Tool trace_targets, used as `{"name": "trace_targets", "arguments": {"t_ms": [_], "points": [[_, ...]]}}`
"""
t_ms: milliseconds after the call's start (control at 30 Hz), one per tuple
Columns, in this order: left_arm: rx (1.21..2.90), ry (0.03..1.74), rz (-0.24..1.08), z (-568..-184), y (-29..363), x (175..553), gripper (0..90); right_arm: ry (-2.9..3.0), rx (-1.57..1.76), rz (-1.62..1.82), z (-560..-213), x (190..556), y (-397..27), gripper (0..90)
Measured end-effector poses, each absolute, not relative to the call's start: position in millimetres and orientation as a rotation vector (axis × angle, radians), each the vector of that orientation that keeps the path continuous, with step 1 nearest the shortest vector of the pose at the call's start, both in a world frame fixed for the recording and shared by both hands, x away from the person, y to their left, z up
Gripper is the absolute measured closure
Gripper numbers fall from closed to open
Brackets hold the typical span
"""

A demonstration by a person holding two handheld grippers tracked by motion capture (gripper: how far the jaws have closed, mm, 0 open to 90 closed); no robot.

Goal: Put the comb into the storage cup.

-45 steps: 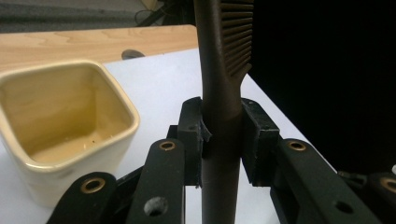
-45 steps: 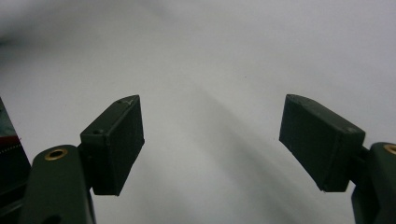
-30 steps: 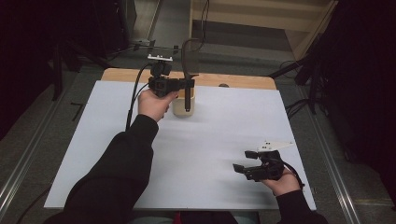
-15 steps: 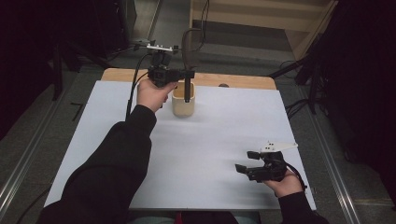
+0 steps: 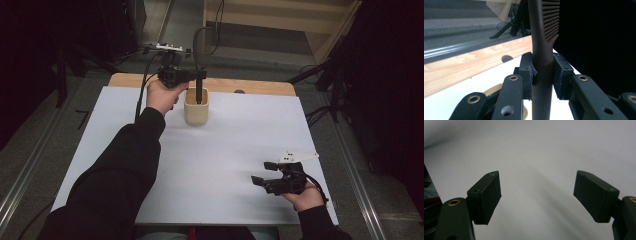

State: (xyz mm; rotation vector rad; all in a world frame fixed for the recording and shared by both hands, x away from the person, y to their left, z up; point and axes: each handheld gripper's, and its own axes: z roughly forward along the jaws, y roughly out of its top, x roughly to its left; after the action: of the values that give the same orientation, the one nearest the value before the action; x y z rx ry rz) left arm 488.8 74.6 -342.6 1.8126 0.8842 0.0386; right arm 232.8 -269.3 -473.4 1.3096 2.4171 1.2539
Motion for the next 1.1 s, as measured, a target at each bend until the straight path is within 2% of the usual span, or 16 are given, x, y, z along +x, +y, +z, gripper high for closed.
{"name": "trace_targets", "arguments": {"t_ms": [533,1100], "points": [[1.814,0.873,0.141,-350,70,510,72.7,2.410,1.315,1.266,-473,234,-270,20.1],[1.801,0.887,0.144,-362,72,519,72.6,2.407,1.315,1.282,-473,236,-270,20.0]]}}
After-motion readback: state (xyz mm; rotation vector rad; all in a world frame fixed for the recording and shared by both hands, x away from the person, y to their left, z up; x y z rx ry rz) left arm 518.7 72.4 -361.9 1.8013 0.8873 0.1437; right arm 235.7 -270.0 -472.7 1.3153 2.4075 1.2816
